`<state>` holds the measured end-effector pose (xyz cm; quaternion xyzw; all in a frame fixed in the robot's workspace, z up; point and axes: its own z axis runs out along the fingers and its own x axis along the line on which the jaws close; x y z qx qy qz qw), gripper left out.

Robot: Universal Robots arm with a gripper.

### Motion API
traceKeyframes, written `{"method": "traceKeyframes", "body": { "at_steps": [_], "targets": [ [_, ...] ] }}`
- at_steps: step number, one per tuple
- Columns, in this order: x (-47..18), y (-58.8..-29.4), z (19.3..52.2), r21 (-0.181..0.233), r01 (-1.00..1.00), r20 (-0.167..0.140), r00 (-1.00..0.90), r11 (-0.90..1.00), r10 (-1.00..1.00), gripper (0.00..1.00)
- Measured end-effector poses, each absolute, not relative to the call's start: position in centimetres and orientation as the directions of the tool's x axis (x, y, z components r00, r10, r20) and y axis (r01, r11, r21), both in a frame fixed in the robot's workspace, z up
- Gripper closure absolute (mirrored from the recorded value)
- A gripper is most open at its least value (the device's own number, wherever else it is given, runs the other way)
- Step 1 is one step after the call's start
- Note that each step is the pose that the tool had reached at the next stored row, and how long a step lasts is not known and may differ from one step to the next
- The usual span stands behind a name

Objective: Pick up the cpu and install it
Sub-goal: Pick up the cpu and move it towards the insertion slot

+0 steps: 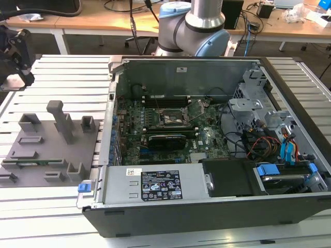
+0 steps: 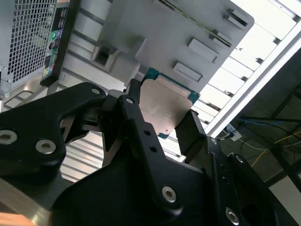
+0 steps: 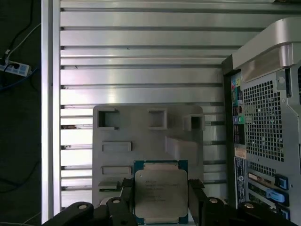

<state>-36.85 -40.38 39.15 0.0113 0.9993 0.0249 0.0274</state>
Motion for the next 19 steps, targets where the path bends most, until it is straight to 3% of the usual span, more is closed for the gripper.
{"method": "traceKeyframes", "body": {
  "at_steps": [19],
  "targets": [
    [-32.1,-40.4,39.1,0.050,0.021,-0.054,-0.998,0.999,0.024,0.45]
  ]
}}
